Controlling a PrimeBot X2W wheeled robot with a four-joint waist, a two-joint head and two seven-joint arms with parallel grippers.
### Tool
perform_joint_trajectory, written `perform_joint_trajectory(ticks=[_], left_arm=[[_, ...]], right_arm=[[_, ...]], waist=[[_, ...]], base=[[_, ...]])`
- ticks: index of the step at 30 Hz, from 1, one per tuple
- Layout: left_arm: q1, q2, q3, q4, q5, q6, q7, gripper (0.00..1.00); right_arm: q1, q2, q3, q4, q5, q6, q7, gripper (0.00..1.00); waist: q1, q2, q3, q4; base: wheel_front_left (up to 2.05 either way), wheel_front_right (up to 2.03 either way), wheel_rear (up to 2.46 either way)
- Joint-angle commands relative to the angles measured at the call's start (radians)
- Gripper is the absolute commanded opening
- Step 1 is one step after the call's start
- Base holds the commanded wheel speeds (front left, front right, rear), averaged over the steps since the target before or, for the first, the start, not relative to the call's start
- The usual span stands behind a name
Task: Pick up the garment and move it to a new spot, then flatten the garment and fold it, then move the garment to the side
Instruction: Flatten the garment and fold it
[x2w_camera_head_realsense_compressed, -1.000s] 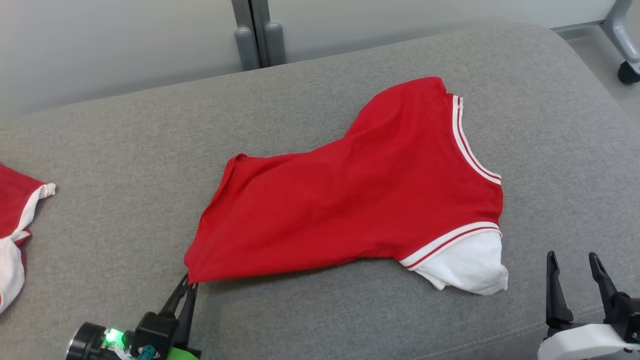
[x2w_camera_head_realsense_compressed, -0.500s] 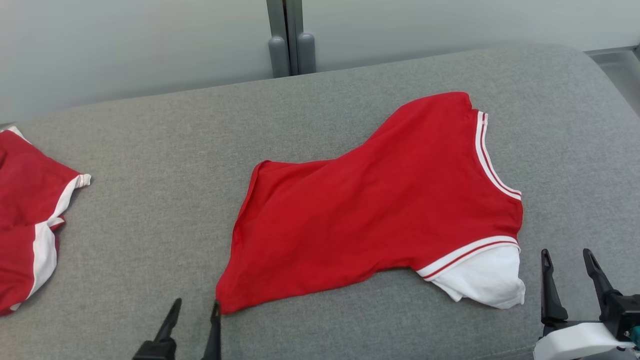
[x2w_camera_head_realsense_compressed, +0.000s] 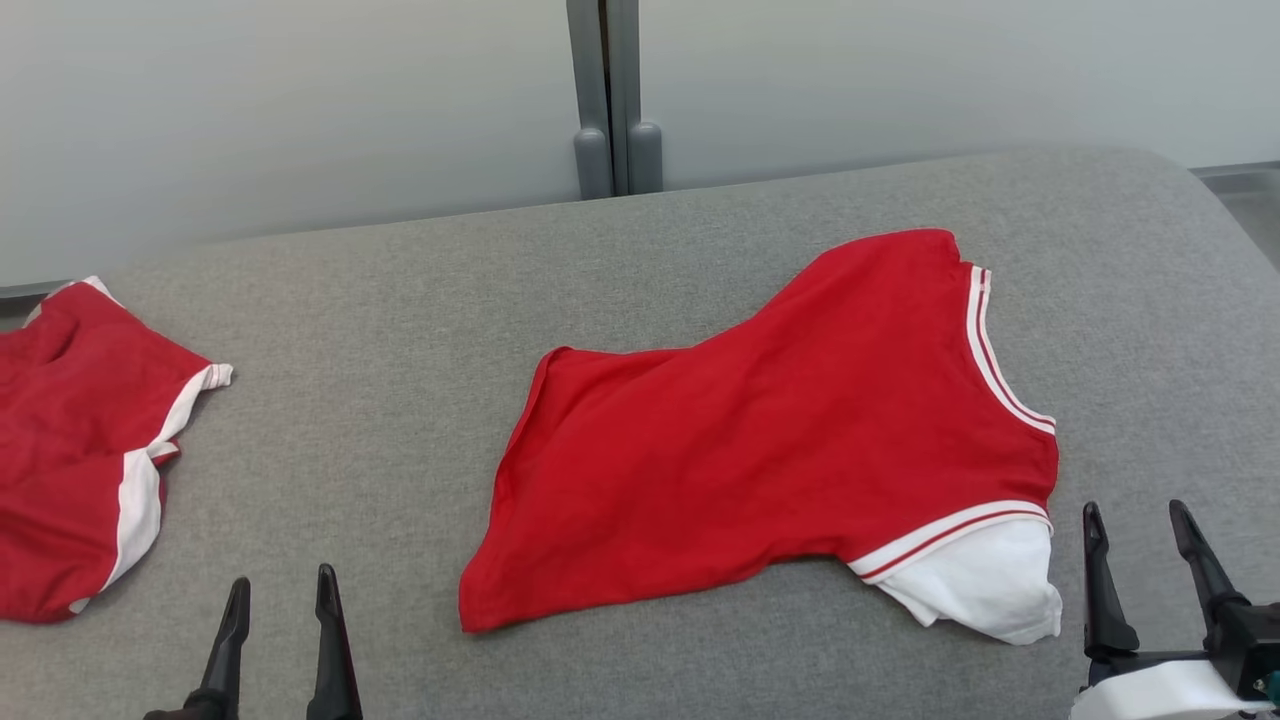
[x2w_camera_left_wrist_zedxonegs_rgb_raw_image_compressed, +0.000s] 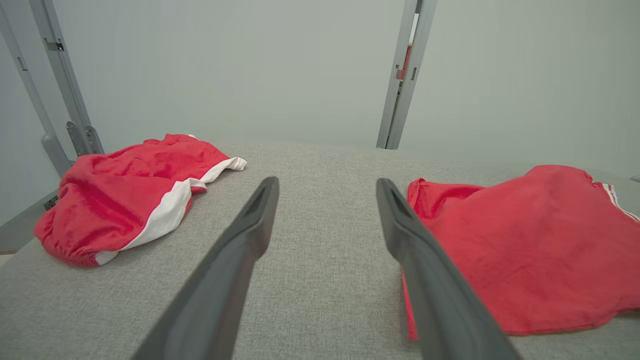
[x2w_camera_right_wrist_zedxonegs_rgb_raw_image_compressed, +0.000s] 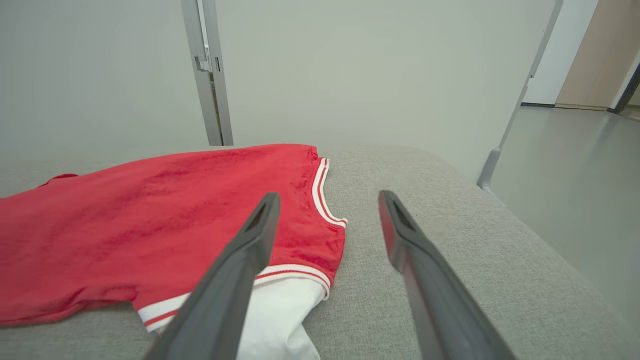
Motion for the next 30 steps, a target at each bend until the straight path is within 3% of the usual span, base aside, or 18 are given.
perform_joint_trajectory(ticks=[1,26,30], left_arm=[[0.005,-0.002,-0.002,0.008,-0.007,-0.007,0.000,1.00],[-0.024,-0.001,-0.052,0.117,0.011,-0.068,0.000,1.00],[-0.024,-0.001,-0.102,0.204,0.038,-0.073,0.000,1.00]], right_arm=[[0.012,-0.001,0.003,0.002,0.008,-0.001,-0.003,1.00],[-0.008,-0.002,0.071,0.019,0.011,-0.002,-0.003,1.00],[0.004,-0.034,0.089,0.103,-0.034,-0.002,-0.003,1.00]], waist=[[0.0000,0.0000,-0.014,0.014],[0.0000,0.0000,-0.021,0.026],[0.0000,0.0000,-0.022,0.019]], base=[[0.00,0.00,0.00],[0.00,0.00,0.00],[0.00,0.00,0.00]])
